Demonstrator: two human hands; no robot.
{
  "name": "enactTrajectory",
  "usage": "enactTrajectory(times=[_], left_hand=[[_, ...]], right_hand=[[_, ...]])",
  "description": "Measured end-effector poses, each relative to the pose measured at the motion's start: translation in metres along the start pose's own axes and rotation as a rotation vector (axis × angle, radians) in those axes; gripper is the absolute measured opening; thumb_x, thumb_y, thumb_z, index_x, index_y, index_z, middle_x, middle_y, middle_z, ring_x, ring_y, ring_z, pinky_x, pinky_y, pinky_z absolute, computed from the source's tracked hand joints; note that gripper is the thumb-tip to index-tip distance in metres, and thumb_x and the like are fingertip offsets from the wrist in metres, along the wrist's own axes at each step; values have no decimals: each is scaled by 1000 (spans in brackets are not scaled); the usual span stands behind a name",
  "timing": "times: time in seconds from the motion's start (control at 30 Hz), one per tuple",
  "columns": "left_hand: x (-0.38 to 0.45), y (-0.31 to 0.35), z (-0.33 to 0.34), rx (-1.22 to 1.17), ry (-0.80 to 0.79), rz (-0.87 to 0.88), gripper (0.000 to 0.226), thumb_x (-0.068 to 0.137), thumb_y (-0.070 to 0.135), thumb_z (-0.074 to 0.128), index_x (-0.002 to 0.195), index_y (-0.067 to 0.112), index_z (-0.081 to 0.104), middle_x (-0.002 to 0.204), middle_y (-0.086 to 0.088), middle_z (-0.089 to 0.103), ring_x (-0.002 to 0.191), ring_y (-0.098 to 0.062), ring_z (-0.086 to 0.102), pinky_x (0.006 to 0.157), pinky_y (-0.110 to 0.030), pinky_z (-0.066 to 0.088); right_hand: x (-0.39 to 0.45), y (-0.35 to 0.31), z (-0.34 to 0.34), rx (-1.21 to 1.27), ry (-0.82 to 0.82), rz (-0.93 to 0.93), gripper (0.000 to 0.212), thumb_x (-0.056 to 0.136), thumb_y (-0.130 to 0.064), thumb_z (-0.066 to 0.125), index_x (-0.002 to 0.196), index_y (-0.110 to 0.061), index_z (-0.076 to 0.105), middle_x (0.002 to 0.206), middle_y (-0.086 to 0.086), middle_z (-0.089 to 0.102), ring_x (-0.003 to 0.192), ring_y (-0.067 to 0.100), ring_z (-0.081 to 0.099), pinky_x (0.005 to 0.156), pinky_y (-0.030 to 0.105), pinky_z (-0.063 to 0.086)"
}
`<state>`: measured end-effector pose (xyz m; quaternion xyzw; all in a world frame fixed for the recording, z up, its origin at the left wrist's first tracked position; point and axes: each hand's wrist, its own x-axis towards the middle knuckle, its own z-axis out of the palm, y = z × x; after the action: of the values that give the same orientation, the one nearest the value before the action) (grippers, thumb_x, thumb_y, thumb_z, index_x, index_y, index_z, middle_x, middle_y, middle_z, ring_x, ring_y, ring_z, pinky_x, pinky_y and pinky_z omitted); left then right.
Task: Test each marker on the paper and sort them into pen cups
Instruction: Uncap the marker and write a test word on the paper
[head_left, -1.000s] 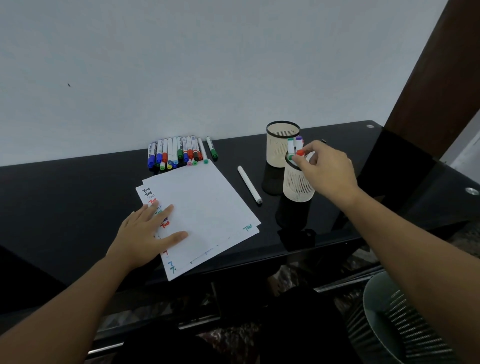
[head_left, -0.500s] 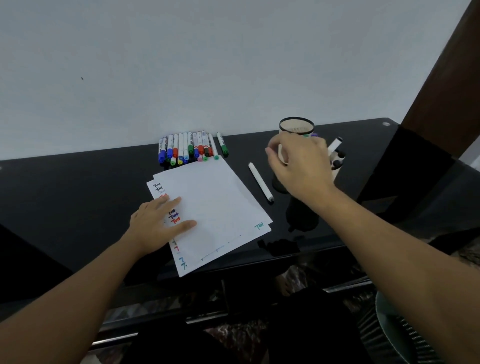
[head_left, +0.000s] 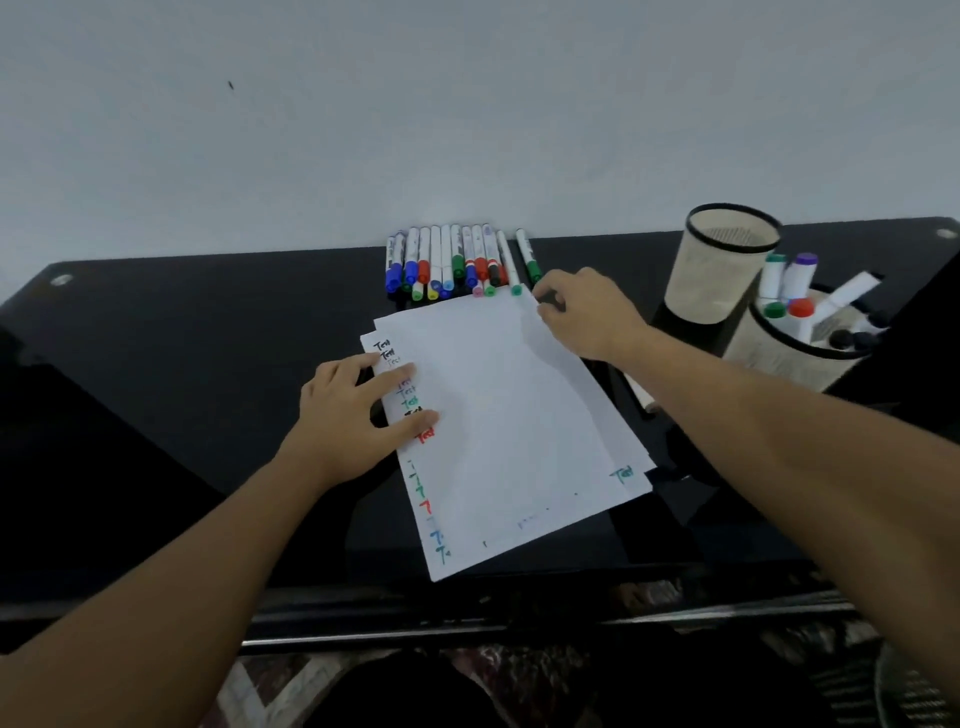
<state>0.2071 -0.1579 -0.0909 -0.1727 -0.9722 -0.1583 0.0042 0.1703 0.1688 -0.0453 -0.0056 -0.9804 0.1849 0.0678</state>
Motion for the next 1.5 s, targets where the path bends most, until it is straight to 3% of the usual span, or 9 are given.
enactTrajectory(times=[0.33,0.47,0.67,0.77,0.93,1.1,1.2,1.37,1.5], left_hand=[[5,-8,7,-57,57,5,86,70,96,35,143,52,48,155,10,33,141,-17,19,118,-49,16],[6,-9,7,-61,57,1,86,70,96,35,144,52,48,154,10,33,141,-17,19,118,-48,16],[7,-10,7,-44,58,0,86,71,96,35,144,52,47,154,9,33,141,-17,19,118,-50,18],[8,-12,8,-39,61,-3,87,71,97,34,143,51,48,154,9,34,141,-19,22,118,-51,20],[8,-8,8,-44,67,10,88,71,96,36,144,48,49,154,8,36,141,-20,24,118,-51,22],[1,-4,4,-156,130,12,87,77,85,51,149,36,47,149,7,40,138,-18,29,116,-49,32],[-9,-1,1,-237,220,26,79,83,72,63,149,31,48,145,9,46,133,-10,31,110,-40,37],[-28,4,-8,-309,230,52,65,92,52,67,150,35,44,138,14,51,126,-7,43,100,-29,38],[-53,1,-2,-358,239,104,57,93,48,66,146,34,50,123,16,57,114,-3,54,95,-27,48]], right_hand=[[68,10,29,-158,-59,35,38,106,-34,41,142,-35,54,133,12,50,125,37,43,101,49,46],[68,11,31,-127,52,10,25,103,-33,52,125,-24,61,117,9,55,108,33,52,86,46,52],[43,6,26,-15,347,-96,10,104,-21,52,105,-14,45,93,9,57,73,26,53,57,40,44],[24,-2,16,163,400,-156,19,99,-15,60,117,-14,52,99,0,59,82,18,57,68,35,50],[-6,-17,8,160,530,-310,19,100,-16,65,117,-9,66,116,10,52,104,18,51,86,24,46],[-43,-56,2,94,227,-479,29,110,-26,44,133,-12,56,116,10,61,101,26,57,85,44,51],[-63,-80,7,10,-12,-464,45,112,-39,34,153,-23,37,119,5,61,104,21,56,84,38,50],[-85,-90,18,137,-206,-368,18,111,-33,38,116,-16,41,88,3,57,73,22,55,68,48,49],[-89,-93,27,-76,-224,-453,34,111,-45,28,138,-29,43,97,-1,56,83,20,58,75,43,53]])
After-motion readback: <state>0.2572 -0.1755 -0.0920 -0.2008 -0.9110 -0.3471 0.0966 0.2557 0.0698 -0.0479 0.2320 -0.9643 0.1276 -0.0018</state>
